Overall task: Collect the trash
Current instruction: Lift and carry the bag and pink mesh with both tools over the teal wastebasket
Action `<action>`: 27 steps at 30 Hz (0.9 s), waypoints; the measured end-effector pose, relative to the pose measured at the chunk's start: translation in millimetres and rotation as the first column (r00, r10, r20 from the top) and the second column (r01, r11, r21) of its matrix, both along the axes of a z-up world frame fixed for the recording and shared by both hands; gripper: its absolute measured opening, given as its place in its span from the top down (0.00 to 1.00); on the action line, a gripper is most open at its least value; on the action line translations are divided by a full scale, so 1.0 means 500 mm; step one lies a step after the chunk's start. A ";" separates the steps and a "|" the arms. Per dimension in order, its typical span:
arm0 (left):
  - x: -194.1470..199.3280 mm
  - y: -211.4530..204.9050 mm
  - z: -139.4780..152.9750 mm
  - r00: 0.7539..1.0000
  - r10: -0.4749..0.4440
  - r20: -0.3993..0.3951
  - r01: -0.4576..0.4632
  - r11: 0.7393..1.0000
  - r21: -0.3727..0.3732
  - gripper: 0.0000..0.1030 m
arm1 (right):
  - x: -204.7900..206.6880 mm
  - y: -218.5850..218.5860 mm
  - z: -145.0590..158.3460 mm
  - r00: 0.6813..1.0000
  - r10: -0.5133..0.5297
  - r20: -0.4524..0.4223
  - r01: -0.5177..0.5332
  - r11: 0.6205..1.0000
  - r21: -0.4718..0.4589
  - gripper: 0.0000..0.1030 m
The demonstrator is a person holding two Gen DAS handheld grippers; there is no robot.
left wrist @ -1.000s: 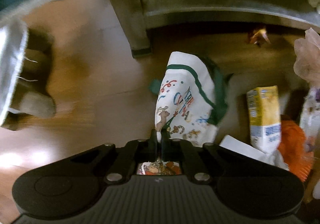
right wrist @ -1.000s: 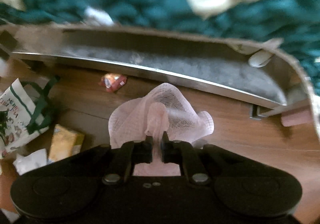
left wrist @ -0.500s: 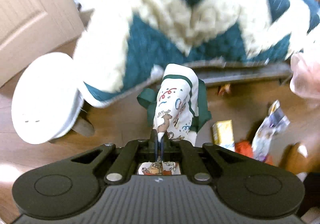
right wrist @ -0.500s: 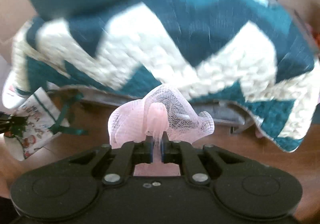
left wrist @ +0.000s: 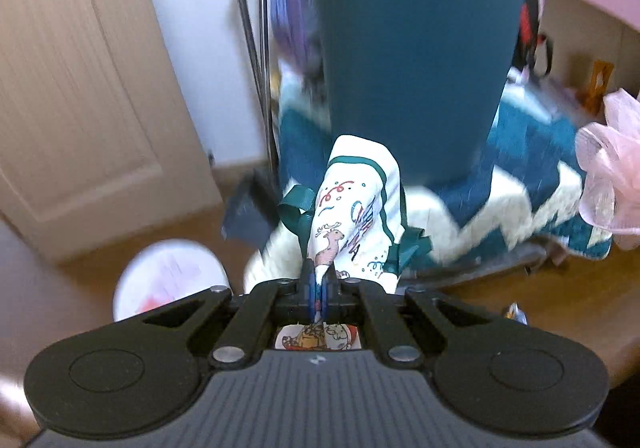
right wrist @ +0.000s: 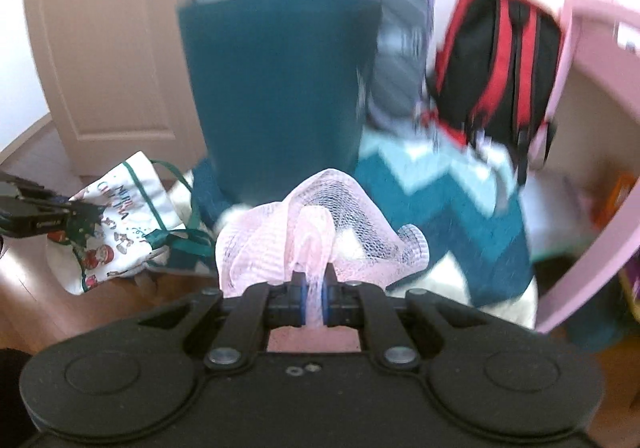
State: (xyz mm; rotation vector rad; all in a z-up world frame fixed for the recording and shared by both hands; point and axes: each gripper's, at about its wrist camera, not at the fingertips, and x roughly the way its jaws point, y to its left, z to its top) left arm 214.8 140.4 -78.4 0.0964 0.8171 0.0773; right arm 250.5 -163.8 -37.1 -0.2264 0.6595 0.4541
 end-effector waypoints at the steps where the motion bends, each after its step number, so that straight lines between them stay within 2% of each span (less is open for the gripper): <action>1: -0.001 -0.003 0.029 1.000 0.000 0.024 0.000 1.000 0.002 0.97 | -0.006 0.001 0.025 1.000 0.005 0.026 -0.005 1.000 -0.003 0.94; 5: -0.008 -0.005 0.156 0.992 0.004 0.123 -0.002 1.000 -0.019 0.97 | -0.013 0.013 0.116 0.992 0.037 0.122 -0.038 0.999 0.009 0.94; 11: 0.013 -0.034 0.338 0.965 0.009 0.262 -0.006 1.000 -0.012 0.97 | 0.011 0.047 0.253 0.964 0.061 0.259 -0.073 0.997 0.036 0.94; 14: 0.039 -0.052 0.424 0.947 0.015 0.320 -0.022 1.000 0.018 0.97 | 0.047 0.064 0.299 0.957 0.054 0.285 -0.074 0.995 0.061 0.94; 17: 0.077 -0.069 0.501 0.927 0.022 0.374 -0.031 0.999 0.019 0.97 | 0.075 0.086 0.334 0.951 0.039 0.308 -0.063 0.996 0.069 0.94; 21: 0.133 -0.087 0.554 0.909 0.026 0.416 -0.030 1.000 0.002 0.97 | 0.122 0.118 0.357 0.950 0.028 0.310 -0.060 0.994 0.093 0.94; 24: 0.180 -0.096 0.562 0.908 0.025 0.418 -0.025 1.000 -0.007 0.97 | 0.155 0.140 0.359 0.953 0.024 0.303 -0.056 0.994 0.096 0.94; 27: 0.229 -0.098 0.536 0.916 0.027 0.401 -0.026 1.000 -0.008 0.97 | 0.193 0.162 0.346 0.959 0.016 0.283 -0.045 0.994 0.096 0.94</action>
